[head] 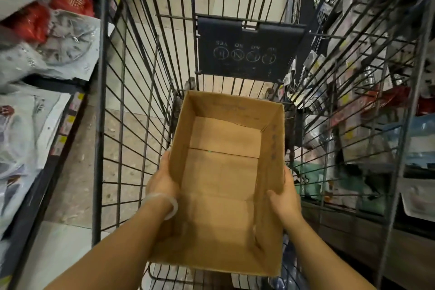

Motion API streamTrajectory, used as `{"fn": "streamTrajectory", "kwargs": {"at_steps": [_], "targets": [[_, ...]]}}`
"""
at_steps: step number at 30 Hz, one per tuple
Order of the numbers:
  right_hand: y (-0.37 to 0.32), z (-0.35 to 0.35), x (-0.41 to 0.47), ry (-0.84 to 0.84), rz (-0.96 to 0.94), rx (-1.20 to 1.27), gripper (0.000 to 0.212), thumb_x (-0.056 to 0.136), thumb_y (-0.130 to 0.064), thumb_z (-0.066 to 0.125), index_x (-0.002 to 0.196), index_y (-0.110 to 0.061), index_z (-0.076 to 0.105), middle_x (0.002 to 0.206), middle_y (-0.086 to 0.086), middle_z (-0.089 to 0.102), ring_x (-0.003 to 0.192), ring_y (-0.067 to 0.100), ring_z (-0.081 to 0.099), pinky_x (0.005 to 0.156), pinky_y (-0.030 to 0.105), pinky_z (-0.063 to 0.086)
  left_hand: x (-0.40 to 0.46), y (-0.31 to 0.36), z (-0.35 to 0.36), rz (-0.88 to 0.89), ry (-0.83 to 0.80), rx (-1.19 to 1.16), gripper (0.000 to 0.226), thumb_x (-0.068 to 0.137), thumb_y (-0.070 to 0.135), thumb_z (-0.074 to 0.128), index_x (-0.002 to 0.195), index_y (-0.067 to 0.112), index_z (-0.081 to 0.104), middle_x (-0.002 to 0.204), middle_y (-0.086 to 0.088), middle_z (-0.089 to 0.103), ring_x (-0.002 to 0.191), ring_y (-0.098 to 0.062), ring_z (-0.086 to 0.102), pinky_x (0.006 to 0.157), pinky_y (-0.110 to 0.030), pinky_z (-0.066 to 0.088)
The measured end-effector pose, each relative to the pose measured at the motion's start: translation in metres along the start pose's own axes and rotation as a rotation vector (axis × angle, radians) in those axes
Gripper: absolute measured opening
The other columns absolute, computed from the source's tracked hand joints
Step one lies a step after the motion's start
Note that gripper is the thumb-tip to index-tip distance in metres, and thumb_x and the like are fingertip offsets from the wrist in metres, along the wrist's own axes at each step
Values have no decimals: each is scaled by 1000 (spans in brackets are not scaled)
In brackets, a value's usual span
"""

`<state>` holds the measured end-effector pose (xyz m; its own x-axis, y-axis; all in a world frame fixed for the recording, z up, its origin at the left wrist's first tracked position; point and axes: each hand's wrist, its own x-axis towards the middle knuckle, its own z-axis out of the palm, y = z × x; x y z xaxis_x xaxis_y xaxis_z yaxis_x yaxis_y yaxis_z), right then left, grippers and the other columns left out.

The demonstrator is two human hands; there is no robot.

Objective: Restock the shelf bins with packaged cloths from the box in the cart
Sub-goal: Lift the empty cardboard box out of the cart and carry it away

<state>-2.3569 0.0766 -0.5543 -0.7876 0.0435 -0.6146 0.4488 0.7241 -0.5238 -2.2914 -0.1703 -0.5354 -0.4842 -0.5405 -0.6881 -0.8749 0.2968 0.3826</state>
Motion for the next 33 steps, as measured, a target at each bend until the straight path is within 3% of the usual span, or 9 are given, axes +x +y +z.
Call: {"fn": "streamTrajectory", "kwargs": {"at_steps": [4,7,10,14,17,22,28,31,33], "targets": [[-14,-21,-3,-14,50,-22,72,82,-2,57,142,-31,30,107,1,61,92,27,62,75,41,54,-20,21,-18,19,20,15,62,92,14,40,141,45,18,86,-5,54,79,-26,56,74,-37,47],[-32,-45,-16,10,28,-30,74,81,0,59,143,-28,31,100,-2,57,90,25,58,77,40,53,-38,37,-35,62,32,36,66,91,9,43,142,41,18,83,-5,56,73,-24,57,67,-36,48],[-54,-74,-36,42,-28,-30,72,83,-4,60,143,-29,30,100,-1,54,92,27,57,78,40,52,-64,53,-57,116,31,0,68,88,18,53,142,40,18,90,-5,58,79,-26,59,70,-35,47],[-87,-112,-65,85,-101,-45,64,86,-11,60,140,-30,34,112,3,58,99,28,56,79,36,47,-100,67,-87,170,42,-63,64,88,19,55,138,39,20,82,-3,56,71,-22,56,59,-29,42],[-108,-132,-92,92,-137,-91,63,84,-10,60,138,-32,36,104,4,59,85,24,53,73,37,49,-129,70,-108,200,52,-100,64,88,15,52,139,39,22,96,-7,58,81,-26,56,72,-35,46],[-141,-166,-153,118,-250,-166,61,82,-7,59,136,-25,38,108,8,58,94,29,55,77,38,48,-190,69,-152,328,93,-133,51,89,14,49,135,24,29,100,-12,56,91,-31,55,84,-39,46],[-189,-196,-247,153,-422,-219,48,83,-3,57,127,-14,43,88,2,51,86,27,50,71,34,43,-269,51,-214,433,206,-163,52,93,9,45,141,12,25,130,-17,48,116,-31,49,98,-38,39],[-206,-193,-302,179,-520,-232,47,82,1,56,124,-14,45,77,-1,48,77,25,49,58,30,38,-311,20,-245,454,327,-170,52,93,8,46,141,12,26,112,-11,55,100,-28,52,84,-35,40],[-214,-180,-340,158,-583,-218,51,82,3,55,128,-17,45,81,1,49,77,24,49,61,30,41,-339,-10,-264,453,392,-162,51,93,14,46,140,14,26,94,-2,50,91,-28,50,82,-38,40]]}}
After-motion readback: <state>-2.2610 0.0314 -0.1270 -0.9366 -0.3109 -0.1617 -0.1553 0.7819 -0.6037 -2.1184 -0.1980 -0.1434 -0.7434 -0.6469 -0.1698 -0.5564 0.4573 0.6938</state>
